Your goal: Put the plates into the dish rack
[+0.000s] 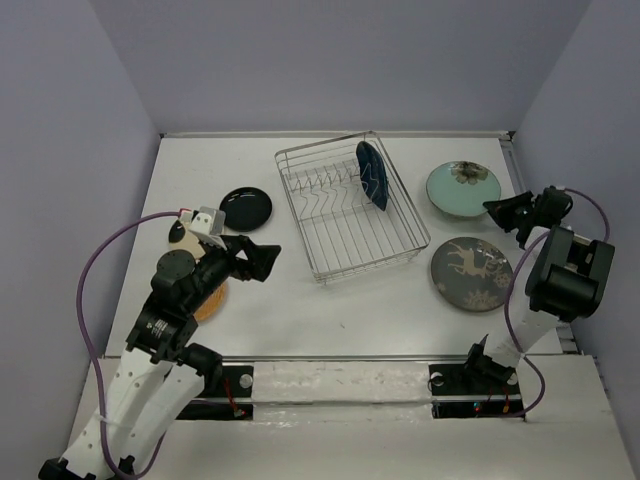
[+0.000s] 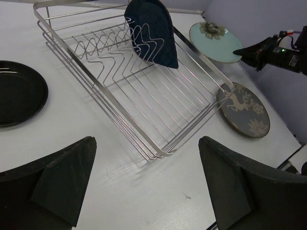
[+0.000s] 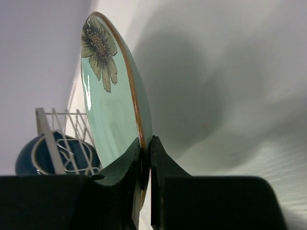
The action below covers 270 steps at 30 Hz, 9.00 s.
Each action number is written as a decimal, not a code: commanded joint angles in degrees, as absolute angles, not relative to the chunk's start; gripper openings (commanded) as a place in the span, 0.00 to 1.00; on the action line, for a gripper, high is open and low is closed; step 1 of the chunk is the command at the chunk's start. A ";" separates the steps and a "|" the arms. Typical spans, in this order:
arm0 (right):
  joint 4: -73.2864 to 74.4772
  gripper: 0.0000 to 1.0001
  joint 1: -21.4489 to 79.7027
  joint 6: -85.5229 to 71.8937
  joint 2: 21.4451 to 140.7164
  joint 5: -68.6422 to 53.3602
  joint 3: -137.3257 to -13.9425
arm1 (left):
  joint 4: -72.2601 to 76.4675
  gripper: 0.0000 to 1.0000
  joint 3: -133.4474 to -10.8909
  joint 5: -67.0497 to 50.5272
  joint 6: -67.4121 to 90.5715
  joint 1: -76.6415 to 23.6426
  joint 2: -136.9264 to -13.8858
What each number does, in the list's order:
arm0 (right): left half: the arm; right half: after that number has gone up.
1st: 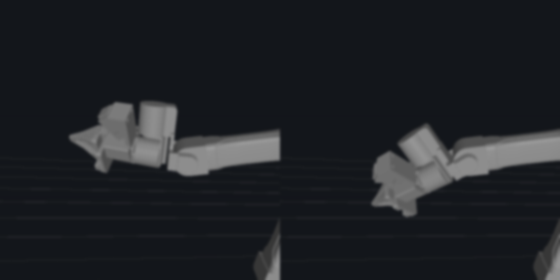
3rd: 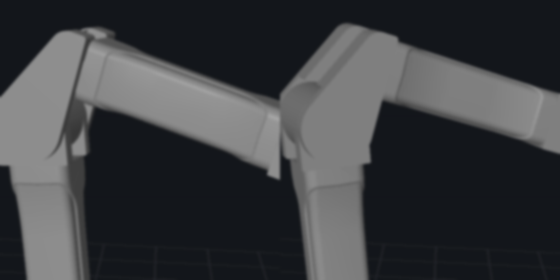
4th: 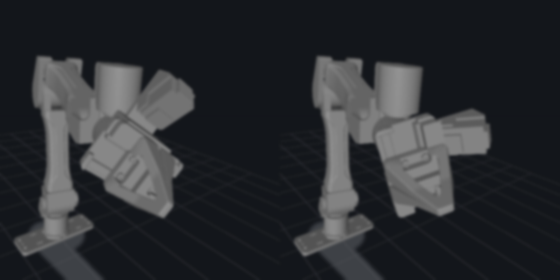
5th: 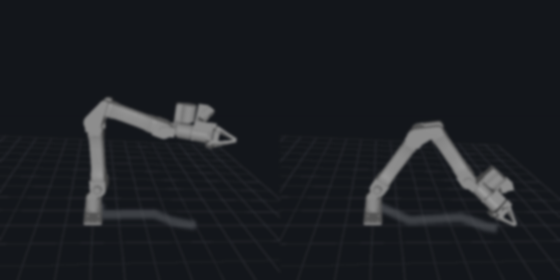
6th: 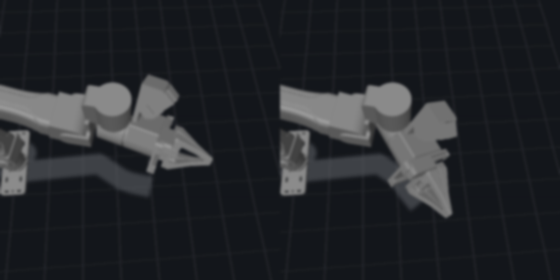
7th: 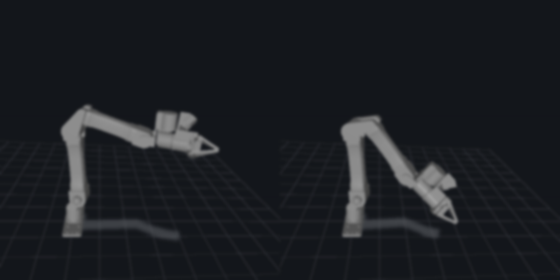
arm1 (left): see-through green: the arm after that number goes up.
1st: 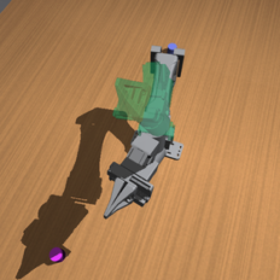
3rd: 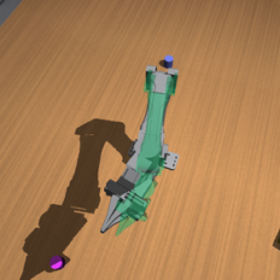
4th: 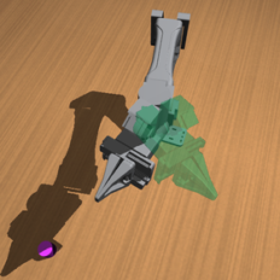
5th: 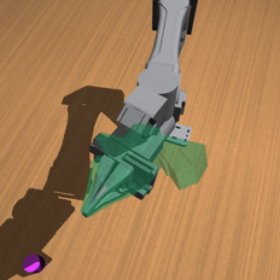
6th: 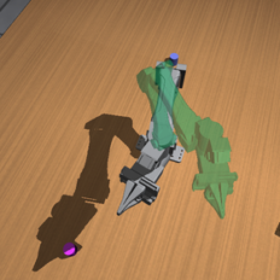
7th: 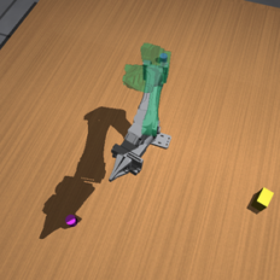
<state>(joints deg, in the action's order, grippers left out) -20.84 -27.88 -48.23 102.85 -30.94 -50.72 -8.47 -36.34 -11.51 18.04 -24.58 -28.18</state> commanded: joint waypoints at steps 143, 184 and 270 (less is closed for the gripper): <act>5.28 0.07 -9.84 -29.27 105.38 -2.73 -66.96 | -7.47 0.99 -36.91 -9.93 16.52 -29.71 -24.26; -47.09 0.42 -38.06 -61.52 97.98 -41.48 -16.09 | -7.82 0.99 -37.09 -8.61 16.61 -32.08 -23.20; 18.46 0.07 39.11 -16.43 106.70 39.29 -98.53 | -8.44 0.99 -37.00 -5.98 17.75 -25.67 -29.18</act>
<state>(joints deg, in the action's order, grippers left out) 26.44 38.26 -14.15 107.90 37.65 -98.26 -9.74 -36.34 -6.83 17.69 -26.72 -28.29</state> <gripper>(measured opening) 0.121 0.990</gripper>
